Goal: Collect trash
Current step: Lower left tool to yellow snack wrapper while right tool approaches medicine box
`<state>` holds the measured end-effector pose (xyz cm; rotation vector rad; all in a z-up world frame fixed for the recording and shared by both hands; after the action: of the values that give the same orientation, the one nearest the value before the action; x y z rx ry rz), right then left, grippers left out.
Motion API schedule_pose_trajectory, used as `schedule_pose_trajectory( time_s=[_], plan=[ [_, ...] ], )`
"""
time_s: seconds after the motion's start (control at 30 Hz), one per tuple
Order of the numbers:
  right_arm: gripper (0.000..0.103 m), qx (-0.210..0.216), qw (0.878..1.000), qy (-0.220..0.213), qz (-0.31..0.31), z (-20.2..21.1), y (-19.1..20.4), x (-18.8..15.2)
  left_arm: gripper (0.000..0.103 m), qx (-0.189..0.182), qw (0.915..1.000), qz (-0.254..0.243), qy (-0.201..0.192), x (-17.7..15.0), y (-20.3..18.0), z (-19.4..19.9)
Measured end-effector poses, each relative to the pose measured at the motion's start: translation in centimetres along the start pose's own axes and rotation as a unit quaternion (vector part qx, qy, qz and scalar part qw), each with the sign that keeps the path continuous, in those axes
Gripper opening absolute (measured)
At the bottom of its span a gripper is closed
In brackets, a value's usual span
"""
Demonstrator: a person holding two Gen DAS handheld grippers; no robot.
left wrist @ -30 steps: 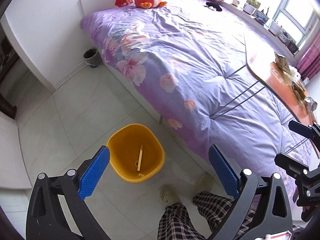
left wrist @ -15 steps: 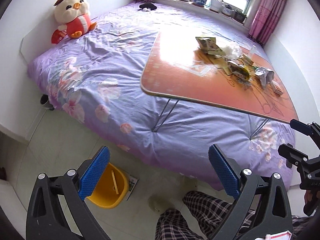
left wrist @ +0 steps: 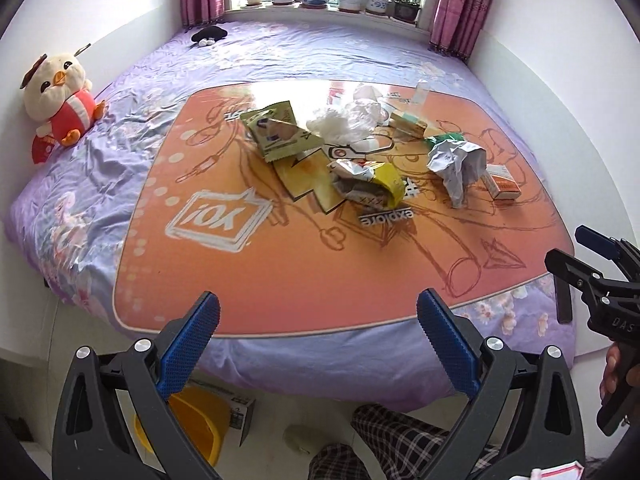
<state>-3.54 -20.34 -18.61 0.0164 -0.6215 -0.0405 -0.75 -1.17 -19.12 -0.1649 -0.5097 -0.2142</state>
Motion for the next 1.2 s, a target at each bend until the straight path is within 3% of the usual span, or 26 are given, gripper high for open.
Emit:
schedule_pose_trajectory(
  time_s=[0.5,0.97,1.2],
  plan=[
    [0.089,-0.042,0.999,0.025,-0.007,-7.5,-4.8,2.8,0.095,0.001,0.9986,-0.037,0.037,4.2,-2.4,-7.6],
    [0.089,-0.035,0.999,0.032,0.005,-10.1,-5.2,4.0,0.092,0.005,0.9986,-0.031,0.042,6.9,-2.5,-10.4],
    [0.089,-0.03,0.999,0.029,-0.001,-11.3,-5.2,5.1,0.098,0.015,0.9984,-0.042,0.035,7.8,-3.2,-11.5]
  ],
)
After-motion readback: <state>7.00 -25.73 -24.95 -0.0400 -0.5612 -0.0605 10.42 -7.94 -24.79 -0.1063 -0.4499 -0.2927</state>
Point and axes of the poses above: each gripper's, at about its wrist camera, not at the fingertips, and z roughly against the way its jaws point, y to its left, x to its top, the point moved 10 cm from there along -z, roughly the way its jaws point, and after that the axes turned 2 degrees about -x, right-handed, at the moved point
